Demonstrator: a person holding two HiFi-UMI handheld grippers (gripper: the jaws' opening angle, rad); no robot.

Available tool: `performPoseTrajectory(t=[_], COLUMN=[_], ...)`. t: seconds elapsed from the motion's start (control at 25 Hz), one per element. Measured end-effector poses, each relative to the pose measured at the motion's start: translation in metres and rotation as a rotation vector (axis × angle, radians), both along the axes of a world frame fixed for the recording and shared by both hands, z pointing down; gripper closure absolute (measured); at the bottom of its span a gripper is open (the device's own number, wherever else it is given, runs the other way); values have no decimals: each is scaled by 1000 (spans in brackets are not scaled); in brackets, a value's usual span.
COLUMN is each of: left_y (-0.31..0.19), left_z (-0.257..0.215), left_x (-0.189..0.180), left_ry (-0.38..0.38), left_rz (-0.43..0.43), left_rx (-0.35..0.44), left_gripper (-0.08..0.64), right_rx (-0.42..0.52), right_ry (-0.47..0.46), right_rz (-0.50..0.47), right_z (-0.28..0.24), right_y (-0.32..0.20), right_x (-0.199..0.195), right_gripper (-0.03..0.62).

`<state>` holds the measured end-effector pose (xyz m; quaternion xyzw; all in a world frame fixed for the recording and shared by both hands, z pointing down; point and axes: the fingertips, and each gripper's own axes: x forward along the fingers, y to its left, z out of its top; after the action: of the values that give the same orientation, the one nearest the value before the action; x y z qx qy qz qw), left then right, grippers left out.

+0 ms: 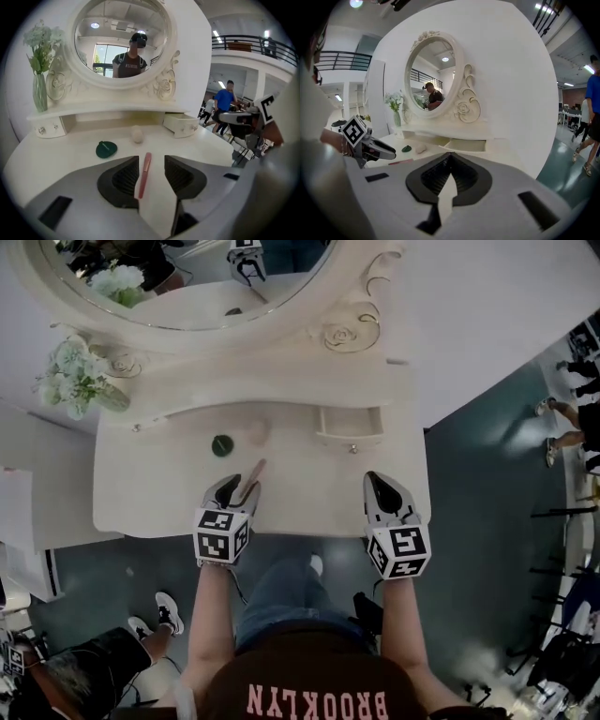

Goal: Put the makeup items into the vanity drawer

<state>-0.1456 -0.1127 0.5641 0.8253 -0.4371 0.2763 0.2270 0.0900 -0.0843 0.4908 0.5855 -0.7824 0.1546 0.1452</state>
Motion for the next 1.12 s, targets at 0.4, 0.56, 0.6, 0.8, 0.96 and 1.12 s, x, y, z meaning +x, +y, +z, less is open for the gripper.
performPoseTrajectory(t=[0.4,0.56,0.6,0.8,0.96,1.12], left_y=[-7,-6,-6,-5,-9,-19], left_z=[52,55,54,50,33,2], left_x=[-1,-1,0,1,5,8], left_ry=[-188,-160,-149,-129,-106,-87], left_rz=[59,46,40,12,6,-12], left_rx=[-44,-41,-50,-89,-58,9], left_gripper=[452,477,477,520,520,520], right_rx=[-87,-83,-83,-77,-49,-7], right_ry=[-58,-48,-47,-45,-39,-39], right_rz=[-1,1,1,-6,-5,7], right_z=[35,35,35,30,17,-4], right_y=[-6,-12,-12,-10,-10,-12], right_x=[-4,-2,-2,-2,4,12], right_gripper=[594,594,594,594,594,594])
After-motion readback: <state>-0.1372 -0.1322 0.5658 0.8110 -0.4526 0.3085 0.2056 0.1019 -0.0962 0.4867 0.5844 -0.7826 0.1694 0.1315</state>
